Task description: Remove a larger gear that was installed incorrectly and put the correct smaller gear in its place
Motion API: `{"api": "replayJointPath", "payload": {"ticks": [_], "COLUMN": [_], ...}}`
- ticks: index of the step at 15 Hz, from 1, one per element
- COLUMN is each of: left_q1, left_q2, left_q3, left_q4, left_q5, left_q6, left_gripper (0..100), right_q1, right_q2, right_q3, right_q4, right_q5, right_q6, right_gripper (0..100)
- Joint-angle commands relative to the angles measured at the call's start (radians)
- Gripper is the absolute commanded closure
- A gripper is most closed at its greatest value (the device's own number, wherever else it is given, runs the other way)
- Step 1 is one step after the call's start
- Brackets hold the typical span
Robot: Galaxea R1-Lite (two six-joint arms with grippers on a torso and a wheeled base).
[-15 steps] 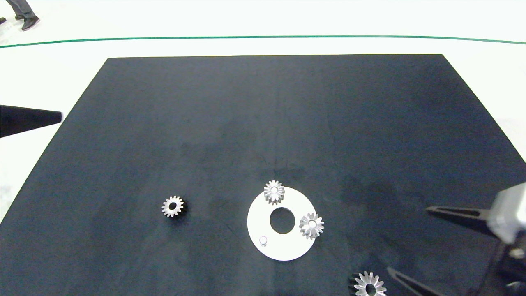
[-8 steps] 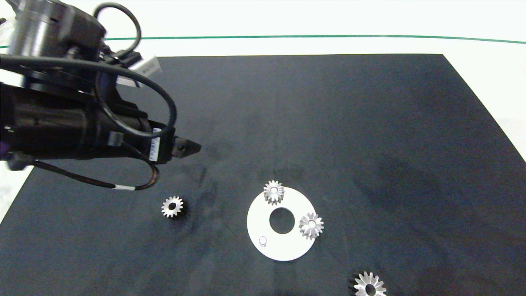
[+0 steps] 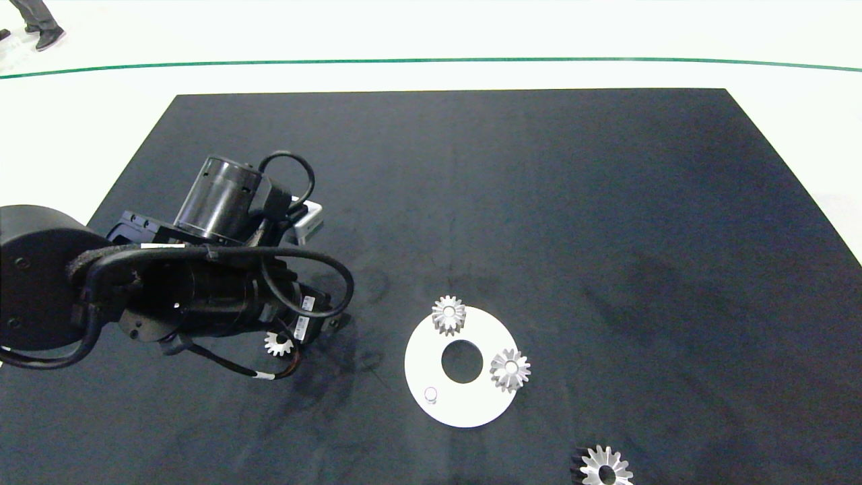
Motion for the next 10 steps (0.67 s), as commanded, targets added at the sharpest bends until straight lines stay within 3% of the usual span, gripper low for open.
{"api": "replayJointPath", "payload": {"ticks": [1, 4, 8, 10], "left_q1": [0.034, 0.083, 0.088, 0.089], "left_q2": [-0.035, -0.072, -0.099, -0.099], "left_q3": [0.054, 0.12, 0.204, 0.213], "left_q4": [0.0, -0.032, -0.078, -0.079], "left_q5": [0.002, 0.001, -0.002, -0.025], "left_q6": [0.008, 0.054, 0.052, 0.051], "left_gripper": [0, 0, 7, 10], "right_q1": [0.0, 0.0, 0.0, 0.0], "right_q2": [0.005, 0.005, 0.005, 0.005], "right_q3": [0.003, 0.004, 0.004, 0.006], "right_q4": [-0.001, 0.001, 0.001, 0.001], "right_q5": [-0.002, -0.002, -0.002, -0.002], "right_q6": [-0.002, -0.002, -0.002, -0.002], "right_gripper": [0, 0, 0, 0]}}
